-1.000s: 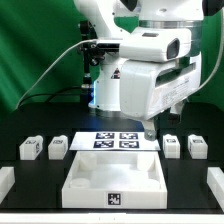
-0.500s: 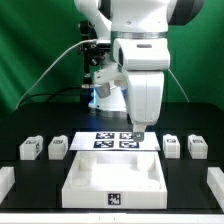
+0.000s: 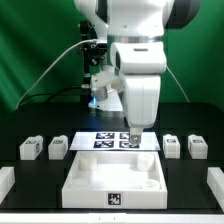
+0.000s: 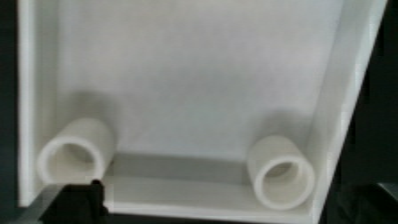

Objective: Assemble one leg

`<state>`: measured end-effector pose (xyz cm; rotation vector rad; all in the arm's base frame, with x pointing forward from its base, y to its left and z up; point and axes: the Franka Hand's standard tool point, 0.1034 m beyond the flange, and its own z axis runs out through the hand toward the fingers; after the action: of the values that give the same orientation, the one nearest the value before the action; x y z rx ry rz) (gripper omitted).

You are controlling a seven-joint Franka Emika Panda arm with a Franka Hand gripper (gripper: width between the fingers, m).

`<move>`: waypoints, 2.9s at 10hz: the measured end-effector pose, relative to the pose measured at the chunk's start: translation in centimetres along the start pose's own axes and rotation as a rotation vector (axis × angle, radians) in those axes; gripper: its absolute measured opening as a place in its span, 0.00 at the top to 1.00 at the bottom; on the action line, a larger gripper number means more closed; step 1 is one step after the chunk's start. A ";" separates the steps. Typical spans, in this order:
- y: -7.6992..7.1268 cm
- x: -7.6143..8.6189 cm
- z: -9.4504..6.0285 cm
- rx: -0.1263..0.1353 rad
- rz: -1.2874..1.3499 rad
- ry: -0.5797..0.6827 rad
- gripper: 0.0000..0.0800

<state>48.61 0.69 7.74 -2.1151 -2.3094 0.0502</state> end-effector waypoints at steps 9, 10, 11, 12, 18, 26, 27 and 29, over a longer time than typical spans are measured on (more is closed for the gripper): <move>-5.0 -1.1 6.8 0.065 0.056 0.028 0.30; -5.0 -1.1 6.8 0.065 0.056 0.028 0.58; -5.0 -1.1 6.8 0.066 0.056 0.028 0.75; -5.0 -1.1 6.8 0.066 0.056 0.028 0.91; -4.8 -1.1 6.7 0.056 0.058 0.028 0.92; -1.5 2.0 6.3 0.020 0.089 0.045 0.92; -0.3 3.4 6.4 0.009 0.086 0.056 0.92; 1.6 4.8 6.4 -0.004 0.096 0.068 0.92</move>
Offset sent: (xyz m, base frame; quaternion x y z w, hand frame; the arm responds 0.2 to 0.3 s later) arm -0.0035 -0.0012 -0.0530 -0.0014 0.0242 0.0252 0.9994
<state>49.63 5.54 1.20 -2.1916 -2.1720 -0.0252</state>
